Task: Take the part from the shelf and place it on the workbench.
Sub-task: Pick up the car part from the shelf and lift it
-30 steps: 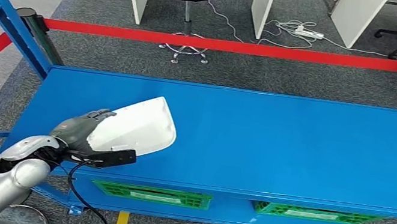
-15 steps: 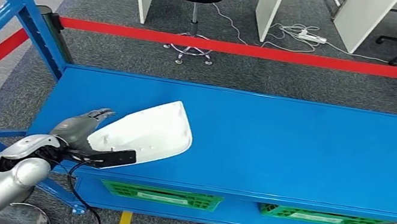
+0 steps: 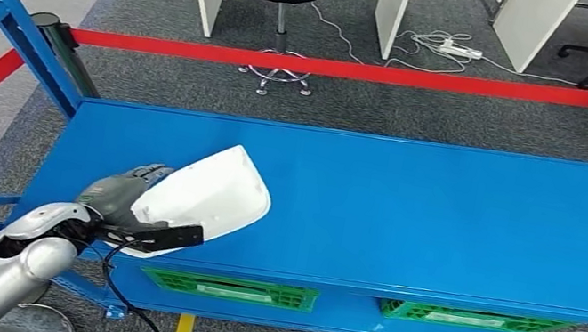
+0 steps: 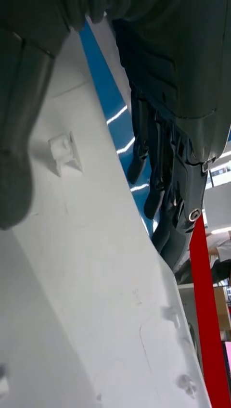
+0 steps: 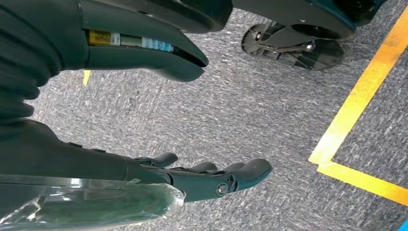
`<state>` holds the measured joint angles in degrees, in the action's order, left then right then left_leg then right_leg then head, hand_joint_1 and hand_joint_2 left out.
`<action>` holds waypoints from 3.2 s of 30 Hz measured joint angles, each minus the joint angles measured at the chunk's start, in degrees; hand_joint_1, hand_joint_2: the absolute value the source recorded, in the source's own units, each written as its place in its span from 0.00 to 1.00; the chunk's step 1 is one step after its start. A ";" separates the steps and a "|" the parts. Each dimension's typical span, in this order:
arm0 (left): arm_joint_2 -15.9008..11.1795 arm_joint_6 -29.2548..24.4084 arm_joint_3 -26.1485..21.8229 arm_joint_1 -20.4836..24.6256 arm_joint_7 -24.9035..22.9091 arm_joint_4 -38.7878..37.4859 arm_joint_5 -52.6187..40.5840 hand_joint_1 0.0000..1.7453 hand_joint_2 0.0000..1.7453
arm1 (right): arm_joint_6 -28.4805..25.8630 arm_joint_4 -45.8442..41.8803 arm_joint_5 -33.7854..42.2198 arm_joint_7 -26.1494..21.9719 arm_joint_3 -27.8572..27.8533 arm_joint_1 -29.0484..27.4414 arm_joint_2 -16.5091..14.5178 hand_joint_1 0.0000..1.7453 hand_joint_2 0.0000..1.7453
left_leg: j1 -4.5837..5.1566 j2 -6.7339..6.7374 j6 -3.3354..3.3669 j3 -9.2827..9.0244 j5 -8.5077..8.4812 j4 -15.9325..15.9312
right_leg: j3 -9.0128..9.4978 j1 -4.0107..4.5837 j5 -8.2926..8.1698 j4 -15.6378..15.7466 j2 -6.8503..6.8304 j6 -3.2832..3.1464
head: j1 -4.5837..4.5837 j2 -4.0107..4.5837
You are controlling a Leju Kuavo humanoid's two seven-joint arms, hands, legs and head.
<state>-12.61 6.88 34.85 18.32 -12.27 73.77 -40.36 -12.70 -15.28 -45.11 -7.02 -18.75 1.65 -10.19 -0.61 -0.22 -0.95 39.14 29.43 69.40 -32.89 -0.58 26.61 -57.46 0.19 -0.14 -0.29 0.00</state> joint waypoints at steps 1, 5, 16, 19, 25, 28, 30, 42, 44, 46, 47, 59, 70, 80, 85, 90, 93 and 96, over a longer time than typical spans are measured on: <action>-0.03 0.06 -0.01 0.08 0.04 -0.01 0.01 1.00 1.00 | 0.01 0.00 0.00 -0.01 0.01 0.02 -0.01 0.00 1.00 | -0.04 0.03 0.10 -1.71 -1.88 -3.60 | 0.06 -0.01 0.08 -0.06 0.01 0.13 | 0.00 0.00; -0.09 0.27 0.01 0.19 0.27 -0.03 0.05 1.00 1.00 | 0.01 0.00 0.00 -0.02 0.03 0.12 -0.03 0.00 1.00 | 0.25 -0.01 0.92 -4.97 -3.40 -10.73 | -0.33 0.31 0.27 -0.38 0.06 1.20 | 0.10 0.00; -0.17 0.29 -0.13 -0.03 0.75 -0.16 0.24 1.00 1.00 | -0.09 -0.01 -0.02 0.00 0.34 -0.07 -0.04 0.00 1.00 | 0.51 -0.07 2.87 -5.45 -3.52 -11.34 | -4.86 0.02 2.82 -9.01 -0.06 2.07 | 0.44 0.00; -0.17 0.28 -0.19 -0.06 0.78 -0.16 0.24 1.00 1.00 | -0.16 -0.01 -0.05 -0.02 0.41 0.09 -0.04 0.00 1.00 | 0.82 -0.13 2.23 -5.30 -3.46 -11.15 | -0.41 0.23 0.42 -0.80 0.01 1.54 | 0.37 0.00; -0.27 0.27 -0.43 -0.27 0.80 -0.17 0.23 1.00 1.00 | -0.31 -0.02 -0.14 -0.01 0.44 -0.01 -0.04 0.00 1.00 | 0.46 -0.10 0.60 -2.94 0.14 -5.82 | 0.17 0.06 -0.07 0.35 -0.04 0.03 | 0.11 0.00; -0.28 0.00 -0.57 -0.78 0.84 -0.25 0.24 1.00 1.00 | -0.33 -0.02 -0.34 0.09 0.47 -0.09 -0.04 0.00 1.00 | 0.18 -0.07 0.01 1.52 3.69 3.54 | 0.16 0.07 -0.03 0.34 -0.03 -0.16 | 0.06 0.00; -0.07 -0.79 -0.79 -1.12 1.12 -0.25 0.31 1.00 1.00 | -0.34 -0.02 -0.51 0.17 0.61 -0.16 -0.05 0.00 1.00 | -0.03 -0.05 -0.12 0.90 1.39 2.01 | 0.20 0.05 0.01 0.27 0.00 -0.10 | 0.05 0.00; 7.47 -14.44 -6.21 -5.44 18.90 13.51 18.78 1.00 1.00 | -0.46 0.01 -0.21 -0.56 1.48 -0.68 -0.04 0.00 1.00 | 0.06 0.03 2.75 -5.19 -3.39 -11.14 | -6.74 0.01 6.86 -13.18 -0.05 2.71 | 0.51 0.00; 8.35 -16.66 -6.22 -6.29 22.38 17.65 21.52 1.00 1.00 | -0.71 0.02 0.07 -1.13 1.48 -1.02 -0.04 0.00 1.00 | 0.20 0.03 2.87 -5.30 -3.29 -11.12 | -8.66 0.01 7.13 -16.63 -0.05 2.74 | 0.53 0.00; 8.79 -18.25 -5.95 -7.25 25.75 21.52 23.11 1.00 1.00 | -1.09 0.08 0.28 -1.93 1.48 -1.36 -0.02 0.00 1.00 | 0.26 -0.02 2.84 -5.57 -3.13 -11.10 | -6.36 0.01 3.66 -11.67 -0.05 2.50 | 0.54 0.00; 8.91 -18.93 -5.65 -7.62 27.11 23.24 23.48 1.00 1.00 | -1.28 0.13 0.40 -2.32 1.48 -1.45 0.00 0.00 1.00 | 0.29 -0.05 2.73 -5.69 -3.04 -11.10 | -4.38 0.03 1.93 -7.63 -0.05 2.35 | 0.54 0.00; 9.34 -21.27 -2.33 -7.88 27.79 31.98 23.73 1.00 1.00 | -1.55 0.30 0.87 -2.49 1.46 -0.97 0.01 0.00 1.00 | 0.29 -0.07 0.18 1.15 4.83 4.51 | -0.23 0.07 -0.04 0.01 0.03 0.06 | 0.23 0.00; 9.33 -20.95 0.36 -7.57 31.90 33.85 25.98 1.00 1.00 | -1.15 0.44 0.74 -2.73 1.48 -0.79 0.00 0.00 1.00 | 0.29 0.01 2.67 -6.35 -2.83 -11.55 | -2.17 0.25 2.08 -3.40 0.03 2.26 | 0.55 0.00; 9.45 -19.02 4.48 -7.01 32.72 34.14 25.46 1.00 1.00 | -0.48 0.50 0.50 -2.22 1.64 -0.39 0.02 0.00 1.00 | 0.77 -0.02 2.30 -6.48 -2.56 -11.29 | -0.86 0.06 -0.11 -1.05 0.08 2.25 | 0.87 0.00; 9.46 -18.50 5.83 -7.02 32.75 34.15 25.80 1.00 1.00 | -0.27 0.50 0.50 -2.26 1.83 -0.51 0.02 0.00 1.00 | 0.64 0.00 0.90 -5.46 -0.52 -8.87 | -0.43 -0.05 -0.13 -0.20 0.17 0.64 | 0.67 0.00; 9.28 -17.02 6.50 -7.14 32.80 34.16 27.80 1.00 1.00 | -0.02 0.50 0.50 -2.29 1.86 -0.53 0.02 0.00 1.00 | 0.53 0.03 0.45 0.60 4.82 4.32 | -0.42 0.08 -0.11 -0.19 0.03 0.11 | 0.49 0.00; 9.22 -16.70 6.63 -7.08 33.46 34.19 28.35 1.00 1.00 | 0.13 0.50 0.50 -2.24 1.88 -0.52 0.02 0.00 1.00 | 0.58 0.03 1.05 -3.24 -0.78 -3.80 | -0.23 0.16 -0.06 -0.21 0.14 0.21 | 0.48 0.00; 9.29 -17.28 6.86 -7.08 34.60 34.42 27.99 1.00 1.00 | 0.16 0.50 0.54 -2.24 1.90 -0.50 0.02 0.00 1.00 | 0.80 0.00 1.72 -6.26 -2.48 -10.50 | -0.52 0.41 -0.03 -0.45 0.15 0.85 | 0.54 0.00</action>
<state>-3.32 -10.40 41.71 11.24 22.33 108.19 -12.37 -12.55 -14.78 -44.58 -9.26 -16.85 1.15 -10.16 0.19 -0.22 0.77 32.88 26.95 58.91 -33.41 -0.16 26.58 -57.91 0.34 0.72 0.25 0.00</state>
